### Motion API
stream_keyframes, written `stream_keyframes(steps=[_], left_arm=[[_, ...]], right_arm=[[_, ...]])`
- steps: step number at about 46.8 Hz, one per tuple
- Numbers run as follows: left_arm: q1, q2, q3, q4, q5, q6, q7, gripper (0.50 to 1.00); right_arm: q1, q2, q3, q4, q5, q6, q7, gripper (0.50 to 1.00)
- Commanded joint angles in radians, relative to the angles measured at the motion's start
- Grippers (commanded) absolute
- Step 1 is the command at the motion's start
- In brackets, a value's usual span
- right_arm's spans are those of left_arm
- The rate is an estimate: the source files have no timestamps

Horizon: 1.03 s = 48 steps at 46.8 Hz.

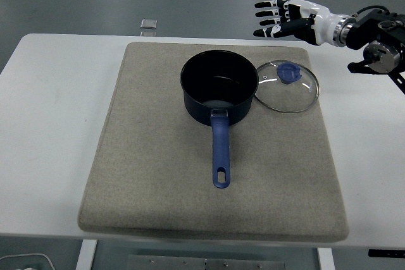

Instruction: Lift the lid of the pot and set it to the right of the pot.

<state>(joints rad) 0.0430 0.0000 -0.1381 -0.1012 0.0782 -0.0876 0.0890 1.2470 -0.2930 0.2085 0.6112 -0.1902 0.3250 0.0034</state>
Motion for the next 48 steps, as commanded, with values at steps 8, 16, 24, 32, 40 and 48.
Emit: stream_keyframes(steps=[8, 16, 24, 32, 40, 48], left_arm=[[0.0, 0.0, 0.0, 0.0, 0.0, 0.0, 0.0, 1.0], [0.0, 0.0, 0.0, 0.0, 0.0, 0.0, 0.0, 1.0], [0.0, 0.0, 0.0, 0.0, 0.0, 0.0, 0.0, 1.0], [0.0, 0.0, 0.0, 0.0, 0.0, 0.0, 0.0, 1.0], [0.0, 0.0, 0.0, 0.0, 0.0, 0.0, 0.0, 1.0], [0.0, 0.0, 0.0, 0.0, 0.0, 0.0, 0.0, 1.0]], right_arm=[[-0.035, 0.005, 0.02, -0.018, 0.308, 0.003, 0.001, 0.893], [-0.064, 0.032, 0.023, -0.03, 0.471, 0.006, 0.004, 0.895], [-0.118, 0.055, 0.078, -0.031, 0.545, 0.002, 0.015, 0.897], [-0.136, 0.06, 0.094, -0.031, 0.545, -0.004, 0.018, 0.907], [-0.146, 0.058, 0.094, -0.031, 0.543, -0.003, 0.018, 0.909], [-0.146, 0.06, 0.094, -0.03, 0.545, 0.002, 0.02, 0.911]])
